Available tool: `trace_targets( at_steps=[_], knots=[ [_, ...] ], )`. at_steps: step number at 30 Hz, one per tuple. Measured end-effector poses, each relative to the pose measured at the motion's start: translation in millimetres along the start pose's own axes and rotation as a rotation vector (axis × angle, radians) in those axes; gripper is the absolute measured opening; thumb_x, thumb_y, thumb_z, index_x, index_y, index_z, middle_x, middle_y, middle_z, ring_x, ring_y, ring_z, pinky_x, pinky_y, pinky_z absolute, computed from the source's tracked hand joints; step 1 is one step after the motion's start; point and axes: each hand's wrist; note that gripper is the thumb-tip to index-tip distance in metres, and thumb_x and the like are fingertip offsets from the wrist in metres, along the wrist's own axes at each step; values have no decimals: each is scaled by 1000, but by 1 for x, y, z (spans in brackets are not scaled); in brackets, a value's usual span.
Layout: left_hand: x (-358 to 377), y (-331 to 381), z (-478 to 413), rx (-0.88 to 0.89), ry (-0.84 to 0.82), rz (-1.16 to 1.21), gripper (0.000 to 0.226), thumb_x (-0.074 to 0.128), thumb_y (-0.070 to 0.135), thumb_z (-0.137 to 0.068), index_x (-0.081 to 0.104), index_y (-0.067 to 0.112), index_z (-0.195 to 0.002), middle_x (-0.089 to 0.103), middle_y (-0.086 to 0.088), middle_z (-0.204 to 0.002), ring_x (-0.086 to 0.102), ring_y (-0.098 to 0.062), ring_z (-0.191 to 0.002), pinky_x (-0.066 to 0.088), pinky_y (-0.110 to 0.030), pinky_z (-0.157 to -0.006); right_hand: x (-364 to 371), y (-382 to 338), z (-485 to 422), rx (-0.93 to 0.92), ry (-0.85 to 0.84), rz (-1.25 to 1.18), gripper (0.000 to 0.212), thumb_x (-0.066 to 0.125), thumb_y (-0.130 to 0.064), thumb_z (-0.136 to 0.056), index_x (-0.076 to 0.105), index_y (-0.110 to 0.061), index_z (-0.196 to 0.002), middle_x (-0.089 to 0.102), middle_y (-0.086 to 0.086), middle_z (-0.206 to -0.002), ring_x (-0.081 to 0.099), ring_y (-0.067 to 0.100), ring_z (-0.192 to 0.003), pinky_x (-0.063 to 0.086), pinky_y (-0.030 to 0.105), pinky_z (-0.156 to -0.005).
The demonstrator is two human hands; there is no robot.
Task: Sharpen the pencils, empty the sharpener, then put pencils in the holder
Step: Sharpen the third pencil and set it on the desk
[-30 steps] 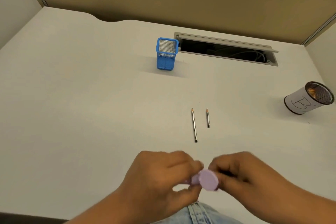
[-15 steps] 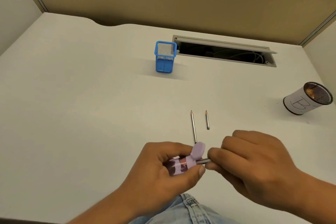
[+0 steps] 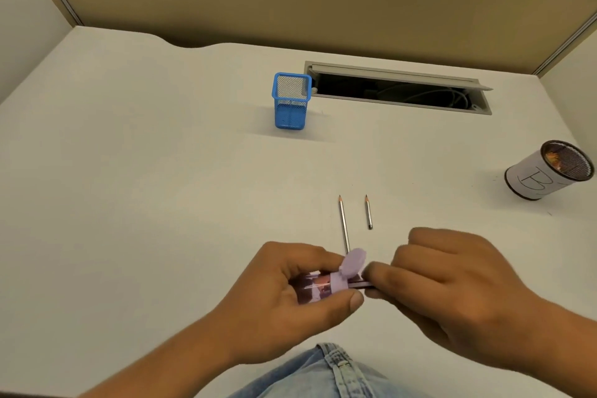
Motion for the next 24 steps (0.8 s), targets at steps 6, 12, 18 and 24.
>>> trace_targets(
  at_steps=[6,12,18,24],
  knots=[
    [-9,-20,3,605,-83,-778,17,66,33,-91,67,20,-102,69,2,-78,51,-20,-54,40,-29,-39,11,-11,-4,924,-443,-1279,34,60,-40,-93,71,-18,-69,38,-5,-50,24,16,-49,20,25,-50],
    [-26,-33,7,430,136,-618,16,70,28,-88,67,19,-100,72,4,-87,61,-9,-67,50,-26,-50,18,-7,-11,955,-435,-1315,41,56,-48,-92,73,-16,-74,36,-8,-52,15,26,-59,14,40,-58],
    [-27,-44,12,118,397,-305,13,69,36,-83,69,26,-92,69,3,-76,64,-24,-68,50,-38,-54,49,5,-24,1119,-143,-1170,28,55,-17,-95,78,-16,-79,64,1,-67,49,11,-59,39,22,-59],
    [-16,-55,19,-1,473,-213,15,69,42,-79,71,32,-90,71,3,-79,64,-23,-69,51,-39,-54,97,14,-46,1077,18,-760,15,72,-22,-83,71,-36,-77,67,-13,-88,63,1,-84,43,12,-68]
  ],
)
Point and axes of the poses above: each hand's wrist, its own z-axis away from the middle knuckle, its own x-axis out of the palm, y = z × x
